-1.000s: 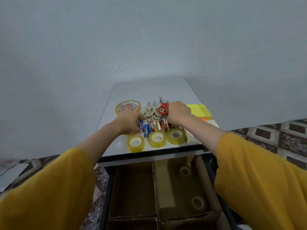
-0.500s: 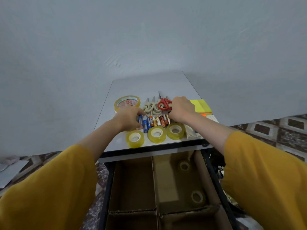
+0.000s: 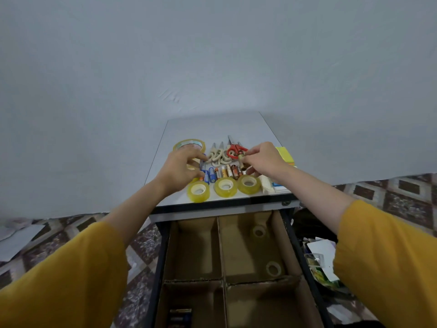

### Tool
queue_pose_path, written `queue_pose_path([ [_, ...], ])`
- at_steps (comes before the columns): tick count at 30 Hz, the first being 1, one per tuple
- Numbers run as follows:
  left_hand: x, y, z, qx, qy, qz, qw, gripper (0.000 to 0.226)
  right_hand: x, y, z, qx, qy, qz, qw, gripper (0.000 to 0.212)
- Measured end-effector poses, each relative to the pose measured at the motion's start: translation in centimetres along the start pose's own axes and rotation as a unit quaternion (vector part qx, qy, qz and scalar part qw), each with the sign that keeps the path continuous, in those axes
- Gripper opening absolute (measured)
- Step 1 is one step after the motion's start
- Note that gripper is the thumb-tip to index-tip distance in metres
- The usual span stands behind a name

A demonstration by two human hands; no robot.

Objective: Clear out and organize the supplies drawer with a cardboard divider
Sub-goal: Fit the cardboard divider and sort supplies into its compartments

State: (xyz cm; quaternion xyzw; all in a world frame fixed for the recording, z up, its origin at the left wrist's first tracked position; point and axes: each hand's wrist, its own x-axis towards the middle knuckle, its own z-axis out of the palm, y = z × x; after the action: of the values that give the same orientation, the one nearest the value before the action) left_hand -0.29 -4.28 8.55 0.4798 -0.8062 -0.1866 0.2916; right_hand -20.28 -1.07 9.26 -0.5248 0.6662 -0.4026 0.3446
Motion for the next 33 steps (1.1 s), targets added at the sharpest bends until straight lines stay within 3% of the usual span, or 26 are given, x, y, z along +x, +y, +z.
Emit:
queue_pose_path([
  [4, -4.0, 0.5, -0.4, -0.130, 0.005, -0.030, 0.991, 0.034, -2.3, 0.3, 0.7, 0.200, -0.043, 0.068, 0.976, 0.006],
  [7, -7.8, 1.5, -0.9, -0.253, -0.037, -0.077, 0.964, 0.030, -4.0, 0.9, 1.2, 0.295, -0.075, 0.101, 0.947, 0.021],
  [12, -14.1, 1.2, -0.1, -0.379, -0.095, -0.151, 0.908, 0.023, -7.8, 2.9, 3.4, 0.298, -0.162, 0.114, 0.934, 0.013],
  [14, -16.2, 0.0, 0.8, -0.379, -0.110, -0.173, 0.903, 0.017, -9.0, 4.2, 4.7, 0.260, -0.195, 0.112, 0.939, 0.010],
  [19, -19.6, -3.1, 2.9, -0.228, -0.240, -0.214, 0.919, 0.035, -10.2, 6.7, 7.7, 0.169, -0.233, 0.128, 0.949, 0.010],
  [23, -20.4, -4.9, 4.6, 0.061, -0.331, -0.132, 0.932, 0.034, -9.6, 7.4, 9.2, 0.163, -0.245, 0.130, 0.947, 0.013],
  [26, -20.4, -5.9, 6.5, 0.189, -0.375, -0.041, 0.907, 0.038, -8.8, 8.0, 10.1, 0.128, -0.250, 0.118, 0.953, 0.010],
  [29, -20.0, -6.3, 8.4, 0.288, -0.423, 0.011, 0.859, 0.036, -7.9, 8.8, 10.9, 0.088, -0.265, 0.099, 0.955, 0.007],
  [33, -19.1, -6.3, 9.7, 0.384, -0.409, 0.067, 0.825, 0.026, -7.3, 9.3, 11.4, 0.062, -0.284, 0.083, 0.953, 0.008],
])
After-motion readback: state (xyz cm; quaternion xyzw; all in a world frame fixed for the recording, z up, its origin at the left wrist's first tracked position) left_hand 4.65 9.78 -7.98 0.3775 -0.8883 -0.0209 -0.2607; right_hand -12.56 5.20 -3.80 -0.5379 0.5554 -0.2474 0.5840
